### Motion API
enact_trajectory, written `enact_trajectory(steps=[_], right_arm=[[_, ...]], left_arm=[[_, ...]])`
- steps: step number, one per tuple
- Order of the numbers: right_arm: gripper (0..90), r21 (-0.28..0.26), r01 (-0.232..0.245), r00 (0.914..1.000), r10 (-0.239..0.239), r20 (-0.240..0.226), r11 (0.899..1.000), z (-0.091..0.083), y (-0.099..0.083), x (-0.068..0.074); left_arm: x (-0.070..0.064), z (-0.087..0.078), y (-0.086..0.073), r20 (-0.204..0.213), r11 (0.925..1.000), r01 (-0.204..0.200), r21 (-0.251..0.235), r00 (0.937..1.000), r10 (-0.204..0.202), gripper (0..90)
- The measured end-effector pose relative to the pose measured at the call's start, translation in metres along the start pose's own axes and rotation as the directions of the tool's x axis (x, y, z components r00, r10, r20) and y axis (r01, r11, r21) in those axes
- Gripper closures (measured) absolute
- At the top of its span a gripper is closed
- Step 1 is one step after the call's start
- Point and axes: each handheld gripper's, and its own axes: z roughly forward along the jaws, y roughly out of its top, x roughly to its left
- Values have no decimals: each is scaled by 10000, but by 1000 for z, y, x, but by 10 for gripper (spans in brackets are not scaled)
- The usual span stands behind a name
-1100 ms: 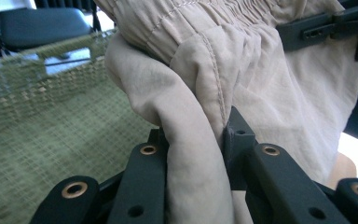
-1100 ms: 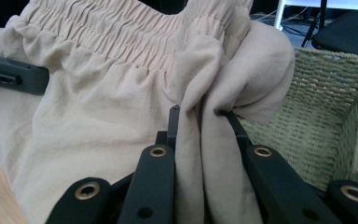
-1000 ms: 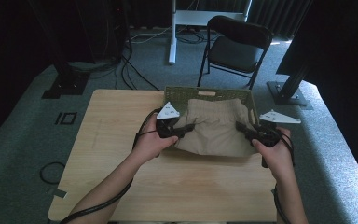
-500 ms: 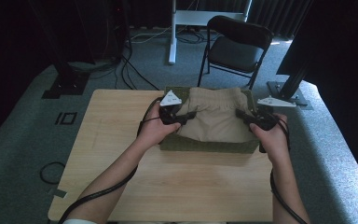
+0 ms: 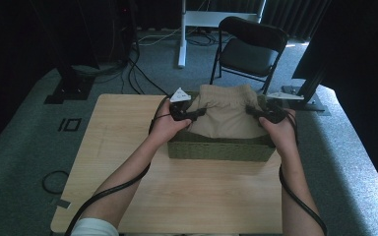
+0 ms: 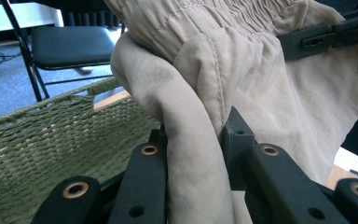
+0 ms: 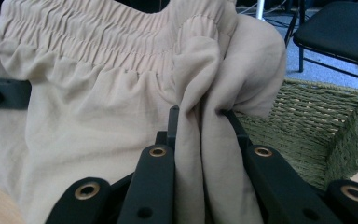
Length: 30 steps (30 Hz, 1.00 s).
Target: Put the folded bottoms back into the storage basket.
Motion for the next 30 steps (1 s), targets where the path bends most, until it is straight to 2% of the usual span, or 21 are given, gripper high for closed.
enact_trajectory(steps=[4, 8, 11, 16, 19, 22, 24, 26, 27, 30], right_arm=[[792, 53, 2, 9999, -3, 125, 10000, 12, 1, -5], [792, 116, -101, 9997, 99, 218, 9999, 25, -1, -13], [792, 218, -156, 9994, 149, 315, 9996, 34, -4, -18], [791, 346, -159, 9990, 144, 432, 9993, 49, -11, -25], [790, 472, -334, 9986, 314, 424, 9983, 59, -16, -32], [790, 699, -454, 9977, 417, 528, 9965, 70, -21, -37], [790, 832, -591, 9968, 543, 583, 9948, 78, -24, -39], [791, 957, -764, 9955, 705, 633, 9925, 84, -27, -40], [790, 1050, -819, 9950, 752, 663, 9911, 88, -29, -41], [791, 1339, -983, 9930, 882, 790, 9861, 98, -34, -44]], left_arm=[[8, 9, -2, -64, 9999, 84, 68, 9999, -83, 759], [14, 20, -5, -107, 9993, 377, 25, 9992, -377, 761], [18, 27, -8, -195, 9989, 444, 126, 9988, -441, 762], [25, 39, -15, -259, 9964, 772, 340, 9967, -763, 762], [27, 45, -18, -313, 9957, 750, 545, 9968, -734, 762], [30, 52, -20, -366, 9929, 970, 692, 9948, -946, 761], [34, 57, -24, -511, 9873, 1355, 829, 9900, -1316, 763], [36, 62, -28, -719, 9865, 1244, 1067, 9905, -1172, 763], [38, 65, -30, -783, 9826, 1406, 1217, 9882, -1317, 763], [40, 71, -35, -870, 9771, 1522, 1485, 9863, -1404, 761]])
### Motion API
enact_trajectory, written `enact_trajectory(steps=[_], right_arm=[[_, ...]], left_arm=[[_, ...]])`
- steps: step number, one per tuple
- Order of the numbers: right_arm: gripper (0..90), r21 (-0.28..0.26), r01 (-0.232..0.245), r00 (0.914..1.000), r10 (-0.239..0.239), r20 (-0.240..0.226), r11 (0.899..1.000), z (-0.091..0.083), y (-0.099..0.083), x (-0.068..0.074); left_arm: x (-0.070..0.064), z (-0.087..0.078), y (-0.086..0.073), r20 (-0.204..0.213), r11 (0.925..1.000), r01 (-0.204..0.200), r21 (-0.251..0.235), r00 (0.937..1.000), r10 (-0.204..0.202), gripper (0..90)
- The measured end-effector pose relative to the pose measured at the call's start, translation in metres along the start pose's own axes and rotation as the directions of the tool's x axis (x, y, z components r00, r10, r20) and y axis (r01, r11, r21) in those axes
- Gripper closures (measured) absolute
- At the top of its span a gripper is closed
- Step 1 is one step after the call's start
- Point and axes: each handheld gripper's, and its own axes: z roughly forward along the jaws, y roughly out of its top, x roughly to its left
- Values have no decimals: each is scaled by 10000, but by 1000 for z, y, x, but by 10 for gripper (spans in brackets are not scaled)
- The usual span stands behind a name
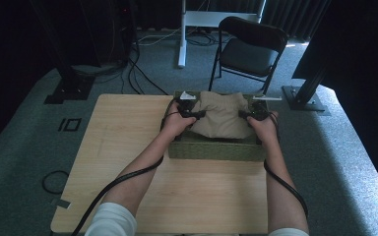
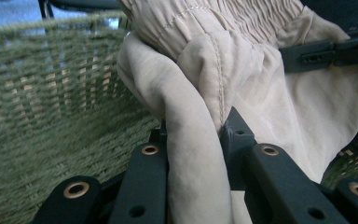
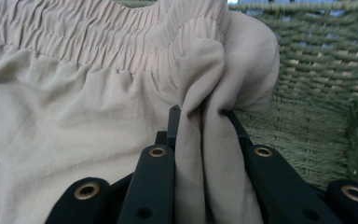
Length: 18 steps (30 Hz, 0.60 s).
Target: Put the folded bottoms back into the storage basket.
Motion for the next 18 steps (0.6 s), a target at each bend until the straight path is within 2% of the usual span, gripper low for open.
enact_trajectory(steps=[2, 4, 6, 10, 15, 17, 18], right_arm=[[792, 211, 61, 9999, -64, 147, 9998, 6, -1, 0], [793, 292, -59, 9995, 50, 307, 9996, 12, -3, -1], [792, 403, -238, 9993, 226, 282, 9989, 18, -5, -3], [793, 802, -488, 9978, 451, 478, 9956, 29, -7, -7], [792, 1156, -727, 9968, 682, 426, 9906, 40, -13, -10], [789, 1313, -761, 9967, 716, 386, 9884, 43, -15, -11], [784, 1462, -703, 9970, 647, 427, 9868, 44, -15, -11]], left_arm=[[1, 4, -3, 65, 9999, 87, 74, 9999, -87, 761], [3, 10, -5, -57, 9998, 108, 165, 9999, -107, 761], [5, 14, -7, -139, 9992, 332, 202, 9994, -329, 761], [5, 23, -8, -281, 9980, 36, 638, 9996, -19, 761], [14, 32, -13, -400, 9946, 318, 984, 9988, -280, 762], [16, 37, -17, -480, 9934, 333, 1097, 9985, -282, 750], [16, 39, -19, -576, 9934, 161, 1138, 9983, -96, 730]])
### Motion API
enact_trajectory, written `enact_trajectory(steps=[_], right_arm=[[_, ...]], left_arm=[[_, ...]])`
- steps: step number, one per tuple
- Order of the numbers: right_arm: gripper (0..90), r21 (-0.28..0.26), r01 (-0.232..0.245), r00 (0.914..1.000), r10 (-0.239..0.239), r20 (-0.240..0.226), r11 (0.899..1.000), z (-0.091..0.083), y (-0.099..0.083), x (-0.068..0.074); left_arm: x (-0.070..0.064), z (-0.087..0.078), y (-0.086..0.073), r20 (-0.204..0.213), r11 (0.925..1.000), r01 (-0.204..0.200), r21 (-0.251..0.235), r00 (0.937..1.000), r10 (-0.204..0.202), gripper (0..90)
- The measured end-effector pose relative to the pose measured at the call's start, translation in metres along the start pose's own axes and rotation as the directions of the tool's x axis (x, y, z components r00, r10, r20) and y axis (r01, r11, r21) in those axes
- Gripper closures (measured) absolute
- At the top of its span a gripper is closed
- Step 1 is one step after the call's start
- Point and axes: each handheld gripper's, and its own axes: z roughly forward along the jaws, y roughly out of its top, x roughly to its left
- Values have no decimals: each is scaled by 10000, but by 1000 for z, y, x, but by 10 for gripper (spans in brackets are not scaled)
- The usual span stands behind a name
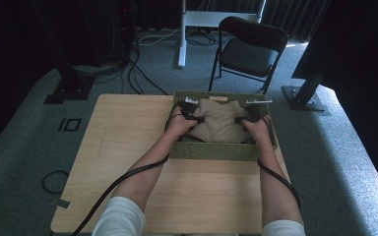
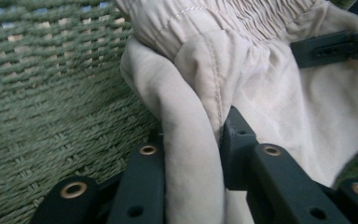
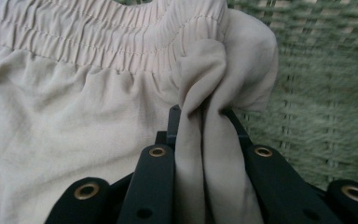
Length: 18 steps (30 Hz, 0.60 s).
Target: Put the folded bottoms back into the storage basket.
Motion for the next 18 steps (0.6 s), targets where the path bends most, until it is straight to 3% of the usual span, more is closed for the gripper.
enact_trajectory(steps=[1, 5, 7, 10, 12, 15, 16, 18], right_arm=[[755, 50, 83, 9999, -84, 106, 10000, 2, 0, 0], [517, 271, 221, 9989, -232, 401, 9994, 9, -3, -2], [459, 466, 405, 9977, -429, 520, 9981, 11, -4, -3], [358, 512, 520, 9955, -558, 765, 9973, 11, -4, -1], [297, 522, 605, 9924, -657, 1038, 9968, 10, -3, -1], [247, 254, 670, 9930, -691, 960, 9974, 6, -2, -2], [247, 254, 670, 9930, -691, 960, 9974, 6, -2, -2], [215, -244, 809, 9943, -790, 716, 9964, -2, 2, -1]], left_arm=[[0, 3, -2, -172, 9998, -175, 74, 9997, 177, 668], [-1, 16, -11, -364, 9970, 179, 757, 9992, -152, 418], [0, 17, -13, -644, 9962, 78, 871, 9979, -22, 403], [0, 15, -11, -842, 9951, 275, 948, 9963, -195, 332], [1, 11, -9, -1070, 9962, 242, 843, 9941, -151, 272], [0, 5, -4, -1288, 9988, 115, 471, 9917, -54, 272], [0, 5, -4, -1288, 9988, 115, 471, 9917, -54, 271], [-3, -2, 2, -990, 9999, -44, 119, 9951, 56, 261]])
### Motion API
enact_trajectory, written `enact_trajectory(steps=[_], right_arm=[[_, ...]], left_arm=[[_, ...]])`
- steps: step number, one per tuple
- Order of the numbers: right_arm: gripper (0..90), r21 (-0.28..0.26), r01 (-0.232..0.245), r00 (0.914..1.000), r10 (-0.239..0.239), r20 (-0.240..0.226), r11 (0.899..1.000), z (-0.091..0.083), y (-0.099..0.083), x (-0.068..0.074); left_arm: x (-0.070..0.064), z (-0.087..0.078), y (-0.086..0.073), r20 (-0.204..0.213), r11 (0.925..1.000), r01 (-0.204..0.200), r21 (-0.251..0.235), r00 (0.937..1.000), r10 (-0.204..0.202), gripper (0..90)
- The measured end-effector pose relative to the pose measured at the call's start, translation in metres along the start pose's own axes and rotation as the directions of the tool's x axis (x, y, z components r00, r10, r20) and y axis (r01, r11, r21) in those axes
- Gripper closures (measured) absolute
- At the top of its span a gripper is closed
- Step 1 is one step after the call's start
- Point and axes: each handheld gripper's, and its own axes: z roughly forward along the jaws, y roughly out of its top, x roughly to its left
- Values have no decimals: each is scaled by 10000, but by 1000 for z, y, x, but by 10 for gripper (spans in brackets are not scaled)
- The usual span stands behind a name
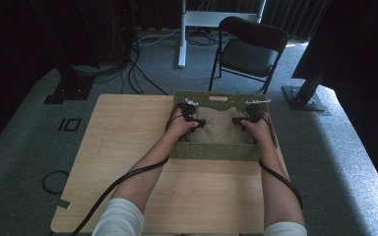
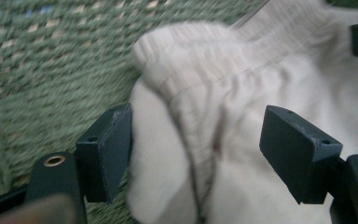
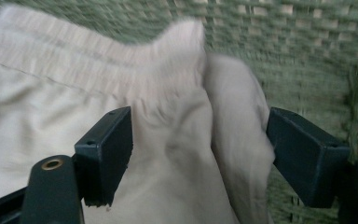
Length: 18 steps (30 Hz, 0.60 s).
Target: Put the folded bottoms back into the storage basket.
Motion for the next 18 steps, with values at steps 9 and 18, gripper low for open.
enact_trajectory(steps=[9, 18], right_arm=[[147, -793, 329, 9994, -336, -72, 9963, -20, 14, 11], [147, -700, 80, 9991, -110, -417, 9975, -36, 17, 16]], left_arm=[[-8, -18, 13, 390, 9966, -435, -701, 9982, 463, 188], [-17, -39, 17, 129, 9795, -1738, -1019, 9843, 1760, 188]])
